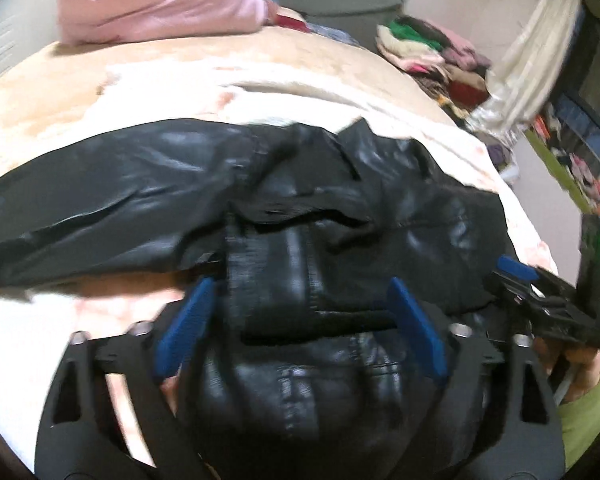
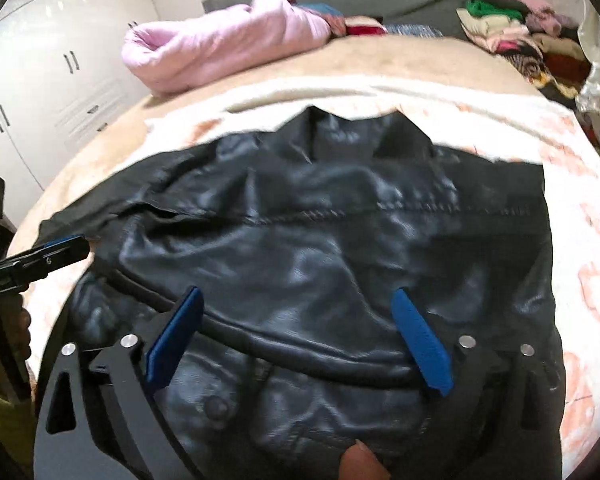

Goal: Fold large clothes

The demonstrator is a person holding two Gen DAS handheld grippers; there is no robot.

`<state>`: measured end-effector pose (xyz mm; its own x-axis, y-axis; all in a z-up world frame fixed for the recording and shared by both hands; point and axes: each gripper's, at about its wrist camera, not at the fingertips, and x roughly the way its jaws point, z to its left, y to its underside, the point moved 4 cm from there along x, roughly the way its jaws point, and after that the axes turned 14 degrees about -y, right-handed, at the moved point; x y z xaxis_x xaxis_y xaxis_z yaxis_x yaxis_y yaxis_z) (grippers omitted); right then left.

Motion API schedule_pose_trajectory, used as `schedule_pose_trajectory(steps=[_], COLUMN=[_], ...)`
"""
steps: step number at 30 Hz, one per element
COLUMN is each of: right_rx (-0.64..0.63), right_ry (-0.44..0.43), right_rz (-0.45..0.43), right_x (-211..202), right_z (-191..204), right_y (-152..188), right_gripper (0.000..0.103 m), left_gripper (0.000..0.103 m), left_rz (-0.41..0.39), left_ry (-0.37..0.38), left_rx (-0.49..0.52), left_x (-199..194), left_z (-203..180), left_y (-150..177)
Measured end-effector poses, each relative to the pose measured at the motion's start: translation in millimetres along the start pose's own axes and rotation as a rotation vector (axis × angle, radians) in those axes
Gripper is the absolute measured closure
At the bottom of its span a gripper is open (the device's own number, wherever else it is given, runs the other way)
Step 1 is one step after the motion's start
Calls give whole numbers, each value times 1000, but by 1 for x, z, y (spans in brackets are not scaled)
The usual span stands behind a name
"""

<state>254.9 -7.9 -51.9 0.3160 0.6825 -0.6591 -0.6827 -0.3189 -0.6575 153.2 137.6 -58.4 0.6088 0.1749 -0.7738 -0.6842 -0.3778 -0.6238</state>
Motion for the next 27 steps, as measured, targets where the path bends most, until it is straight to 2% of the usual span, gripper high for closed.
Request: schedule_pose_trajectory(steps=[6, 11, 14, 18, 23, 27], right_rx=[-64, -101, -113, -140, -153, -184], right_ry=[4, 25, 23, 30, 6, -3], right_rz=[-46, -64, -68, -58, -49, -43], right_x=[-3, -4, 2, 12, 27, 37], right_z=[29, 53, 65, 81, 104, 123], right_y=[-5, -8, -12, -18, -26, -32], right_gripper=[4, 4, 4, 4, 4, 4], left_gripper=[9, 9, 9, 9, 9, 9], left_rz=[-12, -15, -38, -42, -64, -87], left_ry=[-68, -96, -145, -153, -197, -204], left_rx=[-133, -181, -198, -240, -280, -326], left_x=[-10, -13, -17, -21, -27, -36], left_z=[46, 73, 90, 110, 130, 149], left_y=[1, 0, -3, -3, -7, -9])
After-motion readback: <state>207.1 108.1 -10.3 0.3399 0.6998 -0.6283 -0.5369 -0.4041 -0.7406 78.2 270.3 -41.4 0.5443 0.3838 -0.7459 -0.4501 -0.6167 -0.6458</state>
